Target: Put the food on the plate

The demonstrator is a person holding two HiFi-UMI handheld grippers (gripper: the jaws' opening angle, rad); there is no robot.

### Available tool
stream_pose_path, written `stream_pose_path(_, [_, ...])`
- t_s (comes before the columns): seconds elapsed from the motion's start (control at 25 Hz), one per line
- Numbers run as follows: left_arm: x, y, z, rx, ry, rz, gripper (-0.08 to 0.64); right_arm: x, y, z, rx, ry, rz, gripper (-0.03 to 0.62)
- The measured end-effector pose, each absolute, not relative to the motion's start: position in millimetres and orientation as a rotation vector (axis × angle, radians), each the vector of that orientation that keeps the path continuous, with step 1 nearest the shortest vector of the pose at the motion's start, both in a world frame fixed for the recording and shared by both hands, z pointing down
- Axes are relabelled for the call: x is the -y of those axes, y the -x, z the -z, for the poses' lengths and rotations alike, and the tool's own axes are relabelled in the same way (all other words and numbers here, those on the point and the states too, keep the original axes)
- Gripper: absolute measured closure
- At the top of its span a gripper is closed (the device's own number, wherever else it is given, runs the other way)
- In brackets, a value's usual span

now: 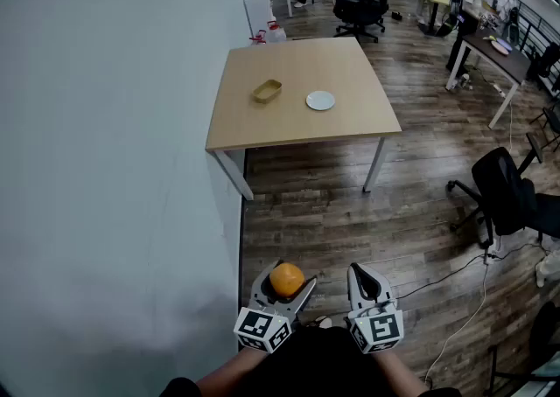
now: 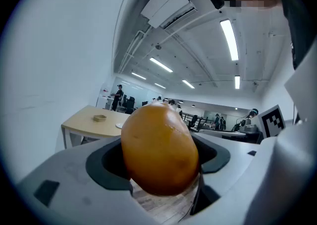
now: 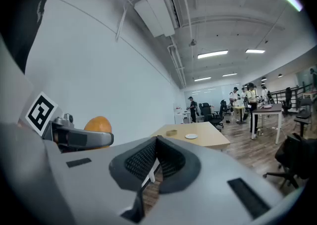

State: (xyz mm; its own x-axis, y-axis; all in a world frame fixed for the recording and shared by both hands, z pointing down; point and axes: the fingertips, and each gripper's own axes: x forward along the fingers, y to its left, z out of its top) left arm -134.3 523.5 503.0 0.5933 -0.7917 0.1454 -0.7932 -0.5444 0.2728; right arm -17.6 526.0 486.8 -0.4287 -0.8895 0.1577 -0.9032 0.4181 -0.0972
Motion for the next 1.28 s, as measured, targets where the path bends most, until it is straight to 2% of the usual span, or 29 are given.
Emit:
stream_pose_path(0.32, [-507.6,120.6,-509.6,1.284,-2.499,-0.026,0.215,-515.2,-9.6,-495.1,2.563,-1.681,-0.354,0.532])
stream_pose_path(0.64, [-443.2,103.5,-525.0,1.256,-2.494,-0.052,0.215,-467.2,-34.5,-518.4,2.482,-1.683,-0.443,0.532])
stream_pose_path(1.0, [-302.7,96.5,-537.1,1.192,-2.478,-0.057,0.215,-339.7,-46.8,-525.1,2.368,-1.700,-0.419,0.532])
stream_pose_path(1.28, [-188.7,123.5,-535.0,1.154,-2.446,-0.009,0.215,-219.4,-25.2,-509.8,2.319,-1.671,-0.427,0.532])
